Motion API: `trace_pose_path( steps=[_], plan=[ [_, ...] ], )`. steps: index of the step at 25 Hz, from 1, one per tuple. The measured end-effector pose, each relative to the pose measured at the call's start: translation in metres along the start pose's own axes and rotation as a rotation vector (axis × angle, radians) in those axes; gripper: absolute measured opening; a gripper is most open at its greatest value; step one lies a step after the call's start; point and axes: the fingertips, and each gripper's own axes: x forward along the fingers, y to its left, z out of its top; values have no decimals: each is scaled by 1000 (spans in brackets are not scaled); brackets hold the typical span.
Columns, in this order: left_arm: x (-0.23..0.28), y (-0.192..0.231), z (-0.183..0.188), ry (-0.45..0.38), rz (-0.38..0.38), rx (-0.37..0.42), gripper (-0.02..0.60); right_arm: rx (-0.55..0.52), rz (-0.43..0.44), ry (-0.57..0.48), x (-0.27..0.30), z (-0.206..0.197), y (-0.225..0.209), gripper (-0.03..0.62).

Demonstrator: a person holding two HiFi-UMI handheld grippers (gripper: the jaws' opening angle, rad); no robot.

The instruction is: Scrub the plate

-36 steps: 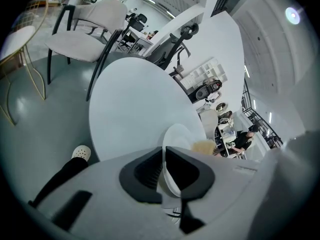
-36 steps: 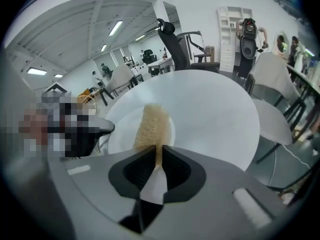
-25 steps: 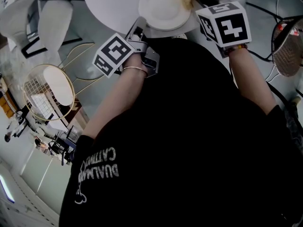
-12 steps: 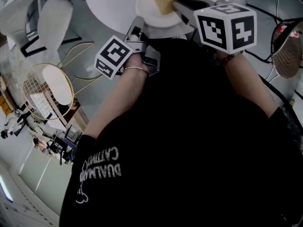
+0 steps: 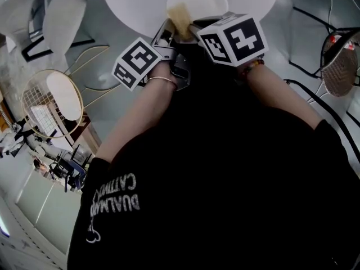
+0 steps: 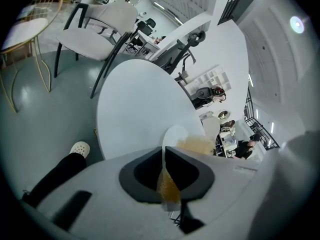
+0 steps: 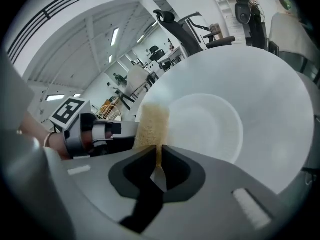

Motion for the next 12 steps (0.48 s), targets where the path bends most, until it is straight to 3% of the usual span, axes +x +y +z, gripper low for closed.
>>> trace_pose_path(
  steps=[6,12],
  plan=[
    [-2,3,6,-15,3,32,15,-105,-19,86,5,-18,-3,43],
    [-1,-3,8,-14,-5,54,15,-171,-69,91,-6,-18,-14,43]
  ],
)
